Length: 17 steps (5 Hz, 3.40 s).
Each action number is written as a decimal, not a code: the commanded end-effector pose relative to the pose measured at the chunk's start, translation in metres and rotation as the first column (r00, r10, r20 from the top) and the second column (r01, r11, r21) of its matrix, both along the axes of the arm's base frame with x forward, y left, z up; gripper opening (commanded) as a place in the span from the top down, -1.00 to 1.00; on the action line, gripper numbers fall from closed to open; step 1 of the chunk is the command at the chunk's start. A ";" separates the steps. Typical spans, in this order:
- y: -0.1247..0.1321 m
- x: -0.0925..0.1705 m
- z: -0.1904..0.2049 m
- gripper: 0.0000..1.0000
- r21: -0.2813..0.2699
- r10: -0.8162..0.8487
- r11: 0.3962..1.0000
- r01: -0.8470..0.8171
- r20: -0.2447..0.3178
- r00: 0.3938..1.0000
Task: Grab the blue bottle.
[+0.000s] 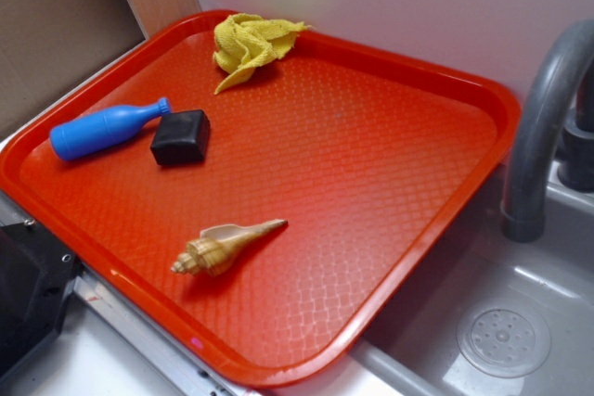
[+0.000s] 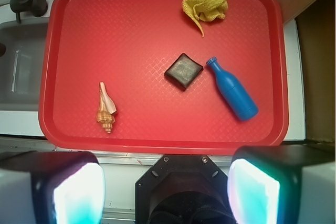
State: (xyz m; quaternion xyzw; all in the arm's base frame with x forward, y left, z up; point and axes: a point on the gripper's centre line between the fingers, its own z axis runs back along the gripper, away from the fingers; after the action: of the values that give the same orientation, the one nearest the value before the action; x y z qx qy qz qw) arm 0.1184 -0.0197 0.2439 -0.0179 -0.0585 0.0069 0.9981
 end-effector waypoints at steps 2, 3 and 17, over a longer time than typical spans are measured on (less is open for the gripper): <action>0.031 0.006 -0.035 -1.00 0.003 -0.126 0.992 0.126 0.085 0.988; 0.062 0.017 -0.062 -1.00 0.079 -0.221 0.974 0.212 0.123 0.967; 0.120 0.059 -0.161 1.00 0.282 -0.256 0.921 0.268 -0.079 0.963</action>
State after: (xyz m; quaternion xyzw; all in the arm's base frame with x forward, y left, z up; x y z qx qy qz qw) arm 0.1714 0.0964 0.0716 0.1112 -0.0207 -0.1372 0.9841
